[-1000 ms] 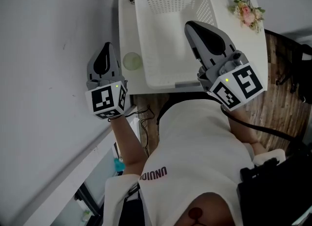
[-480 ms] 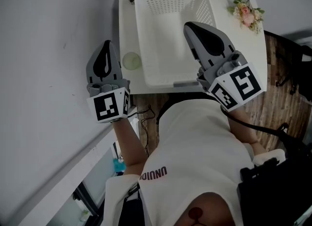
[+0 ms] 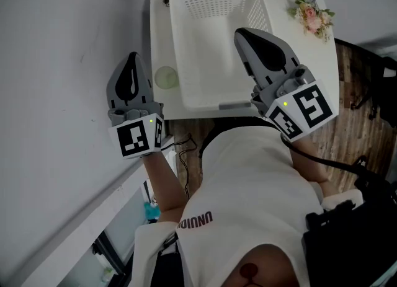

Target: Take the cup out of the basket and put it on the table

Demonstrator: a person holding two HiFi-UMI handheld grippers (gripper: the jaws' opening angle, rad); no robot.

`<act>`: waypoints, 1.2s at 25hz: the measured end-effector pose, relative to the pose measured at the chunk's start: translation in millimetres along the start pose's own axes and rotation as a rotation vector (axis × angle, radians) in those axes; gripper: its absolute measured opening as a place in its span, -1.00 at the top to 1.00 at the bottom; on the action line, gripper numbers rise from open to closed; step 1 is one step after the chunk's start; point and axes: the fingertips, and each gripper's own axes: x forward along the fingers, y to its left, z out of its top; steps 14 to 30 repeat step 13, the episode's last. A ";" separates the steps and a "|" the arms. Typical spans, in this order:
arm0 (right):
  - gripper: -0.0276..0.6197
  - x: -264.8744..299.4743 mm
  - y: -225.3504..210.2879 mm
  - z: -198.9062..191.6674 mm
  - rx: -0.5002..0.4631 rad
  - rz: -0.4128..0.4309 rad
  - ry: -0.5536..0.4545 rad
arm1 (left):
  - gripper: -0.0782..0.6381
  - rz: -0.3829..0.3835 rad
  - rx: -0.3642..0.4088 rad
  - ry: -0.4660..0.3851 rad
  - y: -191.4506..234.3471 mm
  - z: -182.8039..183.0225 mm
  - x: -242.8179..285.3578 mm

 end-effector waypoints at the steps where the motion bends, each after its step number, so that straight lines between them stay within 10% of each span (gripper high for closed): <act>1: 0.86 -0.1 0.2 -0.1 0.000 0.001 0.001 | 0.75 0.002 0.002 0.002 0.3 -0.1 -0.4; 30: 0.86 -0.7 2.5 0.6 0.006 0.016 0.000 | 0.75 0.023 0.015 0.018 3.9 -1.1 -7.1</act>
